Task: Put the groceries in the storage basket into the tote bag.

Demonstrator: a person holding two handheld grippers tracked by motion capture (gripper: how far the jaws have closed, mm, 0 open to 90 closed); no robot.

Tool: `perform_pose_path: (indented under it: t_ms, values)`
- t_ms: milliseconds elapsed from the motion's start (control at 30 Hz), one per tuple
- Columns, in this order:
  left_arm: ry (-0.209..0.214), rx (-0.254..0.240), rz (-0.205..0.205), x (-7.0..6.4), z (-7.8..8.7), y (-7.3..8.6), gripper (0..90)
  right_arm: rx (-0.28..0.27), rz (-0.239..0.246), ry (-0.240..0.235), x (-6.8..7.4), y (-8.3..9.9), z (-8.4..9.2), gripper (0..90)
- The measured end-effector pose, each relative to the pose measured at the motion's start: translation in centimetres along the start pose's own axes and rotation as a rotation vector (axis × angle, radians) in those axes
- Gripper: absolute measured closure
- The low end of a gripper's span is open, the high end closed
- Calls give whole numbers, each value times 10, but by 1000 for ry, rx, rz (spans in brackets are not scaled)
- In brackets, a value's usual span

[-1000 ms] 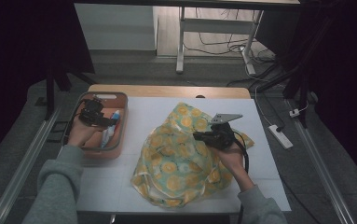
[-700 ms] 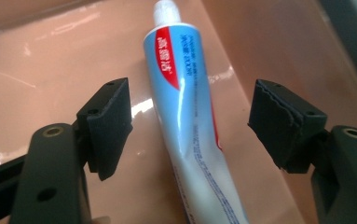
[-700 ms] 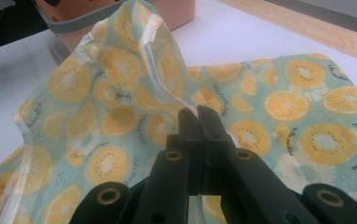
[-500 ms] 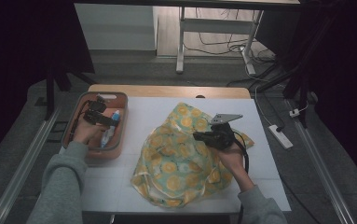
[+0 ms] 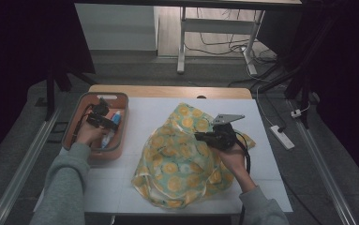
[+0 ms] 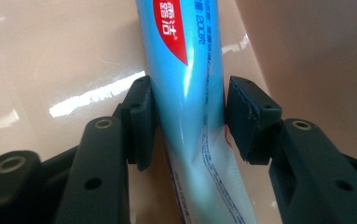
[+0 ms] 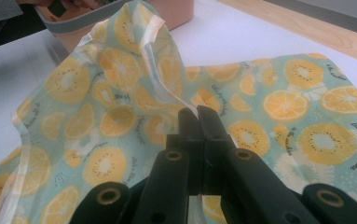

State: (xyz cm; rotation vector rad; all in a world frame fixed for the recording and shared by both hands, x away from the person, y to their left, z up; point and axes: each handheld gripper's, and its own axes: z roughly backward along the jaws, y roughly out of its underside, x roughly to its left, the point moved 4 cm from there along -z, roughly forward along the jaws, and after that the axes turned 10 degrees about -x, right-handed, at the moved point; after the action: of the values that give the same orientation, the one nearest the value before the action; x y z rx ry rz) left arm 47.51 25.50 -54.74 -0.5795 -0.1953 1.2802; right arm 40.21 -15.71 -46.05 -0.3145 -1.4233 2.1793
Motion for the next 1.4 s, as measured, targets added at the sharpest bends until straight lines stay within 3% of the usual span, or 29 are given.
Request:
perform_pose_path:
  t_ms: [300, 467, 533, 767, 1067, 1267, 1400]
  values:
    - [43, -6, 18, -2, 3, -1, 685, 0, 3, 1, 1, 0, 0, 891]
    - [15, -29, -3, -2, 7, -1, 713, -5, 4, 3, 0, 0, 1, 891]
    - [17, -47, 11, 1, 10, -1, 716, -4, 4, 3, 0, 0, 0, 891]
    - [10, -155, 18, 6, 34, -3, 726, 0, 3, 1, 0, 1, -1, 891]
    - [52, -333, 18, 5, 77, -2, 728, -2, 11, -1, 2, 1, -2, 890]
    - [62, -455, -4, -2, 102, 0, 731, -3, 10, 3, 2, 0, -1, 891]
    - [100, -528, -12, -9, 117, -1, 732, -5, 8, 6, 1, 0, 0, 891]
